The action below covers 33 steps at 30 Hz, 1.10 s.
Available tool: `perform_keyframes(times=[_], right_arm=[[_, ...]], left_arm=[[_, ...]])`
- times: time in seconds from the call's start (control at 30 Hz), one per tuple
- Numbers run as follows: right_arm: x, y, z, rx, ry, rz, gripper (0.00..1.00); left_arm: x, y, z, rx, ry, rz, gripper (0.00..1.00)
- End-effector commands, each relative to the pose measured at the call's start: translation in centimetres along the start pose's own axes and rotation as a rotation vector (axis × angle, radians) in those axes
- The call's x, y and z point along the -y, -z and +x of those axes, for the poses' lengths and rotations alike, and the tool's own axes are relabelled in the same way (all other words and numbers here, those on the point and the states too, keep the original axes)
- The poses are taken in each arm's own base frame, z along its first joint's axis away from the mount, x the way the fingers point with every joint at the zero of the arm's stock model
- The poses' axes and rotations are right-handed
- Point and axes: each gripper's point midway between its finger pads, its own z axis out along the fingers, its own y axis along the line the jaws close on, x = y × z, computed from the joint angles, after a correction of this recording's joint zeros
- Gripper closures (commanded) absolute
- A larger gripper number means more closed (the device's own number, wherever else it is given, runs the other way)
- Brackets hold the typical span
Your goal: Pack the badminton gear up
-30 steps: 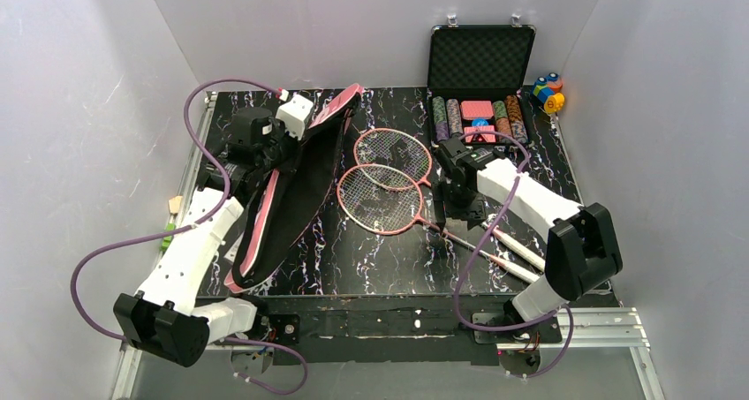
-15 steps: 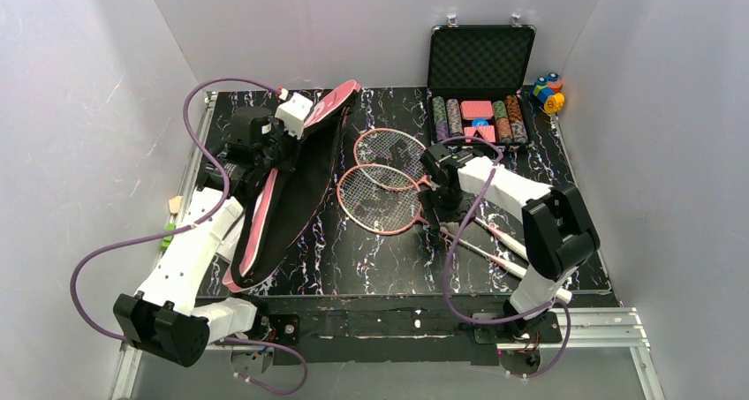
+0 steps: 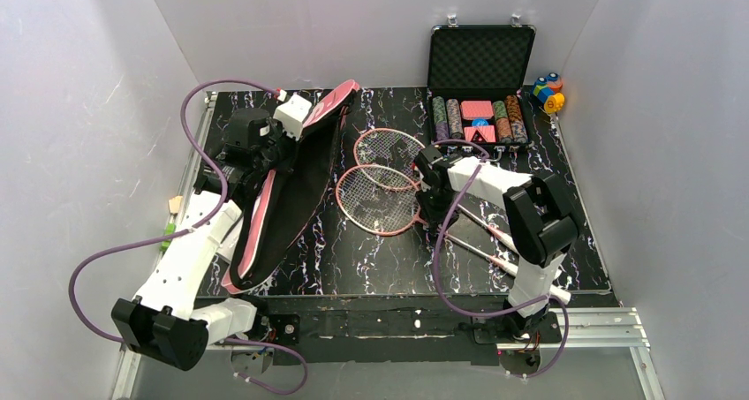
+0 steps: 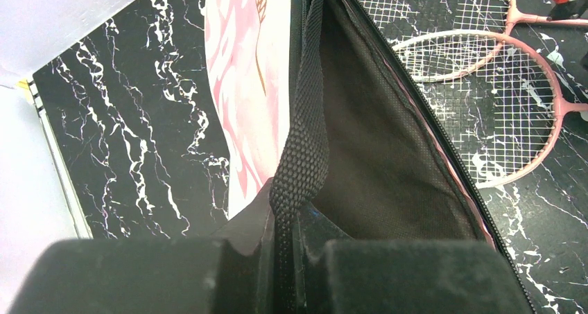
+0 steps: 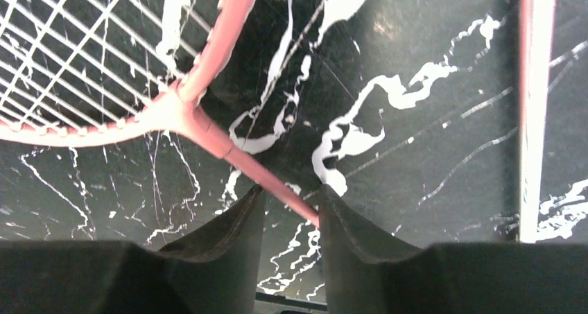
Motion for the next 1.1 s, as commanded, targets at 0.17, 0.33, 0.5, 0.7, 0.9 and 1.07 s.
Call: perform_keyframes(times=[0.17, 0.33, 0.5, 0.7, 0.9, 1.07], right_arm=[[-2.4, 0.0, -2.9, 0.09, 0.045, -0.091, 0.71], [-3.2, 1.3, -5.3, 0.175, 0.057, -0.097, 0.85], [-3.7, 2.7, -7.4, 0.24, 0.029, -0.098, 0.99], [-3.9, 2.4, -9.1, 0.241, -0.051, -0.074, 0.99], [-4.0, 1.1, -10.5, 0.228, -0.155, -0.027, 0.99], [-4.7, 0.8, -11.8, 0.226, -0.2, -0.013, 0.99]], left_arm=[[-0.7, 1.7, -1.8, 0.078, 0.006, -0.037, 1.0], [-0.8, 1.9, -1.7, 0.079, 0.008, -0.044, 1.0], [-0.7, 2.0, -1.4, 0.077, 0.006, -0.047, 1.0], [-0.8, 2.2, -1.3, 0.08, 0.007, -0.051, 1.0], [-0.8, 2.1, -1.2, 0.078, 0.006, -0.056, 1.0], [-1.0, 2.4, -1.4, 0.082, 0.004, -0.063, 1.0]])
